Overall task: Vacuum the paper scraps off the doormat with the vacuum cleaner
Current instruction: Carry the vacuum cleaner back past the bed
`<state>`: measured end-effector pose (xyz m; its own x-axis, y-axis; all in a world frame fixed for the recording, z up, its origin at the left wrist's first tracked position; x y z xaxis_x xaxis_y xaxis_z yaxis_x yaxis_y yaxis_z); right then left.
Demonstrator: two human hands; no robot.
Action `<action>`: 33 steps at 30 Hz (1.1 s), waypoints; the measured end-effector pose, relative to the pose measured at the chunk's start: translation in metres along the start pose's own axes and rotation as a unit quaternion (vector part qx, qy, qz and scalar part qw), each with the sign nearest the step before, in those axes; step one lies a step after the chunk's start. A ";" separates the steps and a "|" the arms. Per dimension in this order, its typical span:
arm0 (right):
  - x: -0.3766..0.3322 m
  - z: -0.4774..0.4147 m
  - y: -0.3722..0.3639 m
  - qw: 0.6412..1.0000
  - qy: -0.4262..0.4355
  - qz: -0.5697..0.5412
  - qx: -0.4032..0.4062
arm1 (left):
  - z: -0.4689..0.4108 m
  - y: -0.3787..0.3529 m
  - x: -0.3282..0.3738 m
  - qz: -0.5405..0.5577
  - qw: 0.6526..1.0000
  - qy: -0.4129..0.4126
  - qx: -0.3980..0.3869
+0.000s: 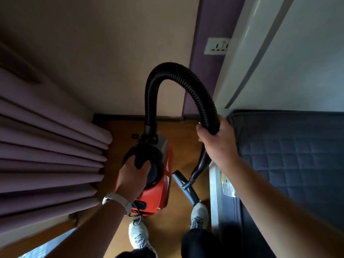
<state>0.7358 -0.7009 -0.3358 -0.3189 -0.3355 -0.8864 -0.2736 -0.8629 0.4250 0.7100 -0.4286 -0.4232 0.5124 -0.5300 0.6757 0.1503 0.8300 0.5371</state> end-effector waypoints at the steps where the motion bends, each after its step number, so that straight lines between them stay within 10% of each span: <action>1: 0.011 -0.008 -0.006 1.000 0.008 -0.002 0.003 | -0.009 -0.011 -0.011 -0.002 1.000 -0.002 -0.001; 19: 0.195 -0.135 -0.122 0.946 0.251 0.184 0.088 | -0.193 -0.167 -0.157 0.097 0.993 -0.068 0.021; 33: 0.346 -0.196 -0.150 0.989 0.040 0.123 0.077 | -0.257 -0.196 -0.214 0.077 0.997 -0.014 0.002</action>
<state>0.8438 -0.7616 -0.7423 -0.3224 -0.5611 -0.7624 -0.3332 -0.6866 0.6462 0.7884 -0.4334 -0.8034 0.5052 -0.4009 0.7642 0.0687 0.9014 0.4275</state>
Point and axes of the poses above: each hand's wrist, its own z-axis away from the middle knuckle, its own y-axis out of the back of the hand, x = y × z, the point moved 6 cm from there along -z, towards the middle knuckle, and after that the axes turned 8 degrees about z, right-handed, at the moved point
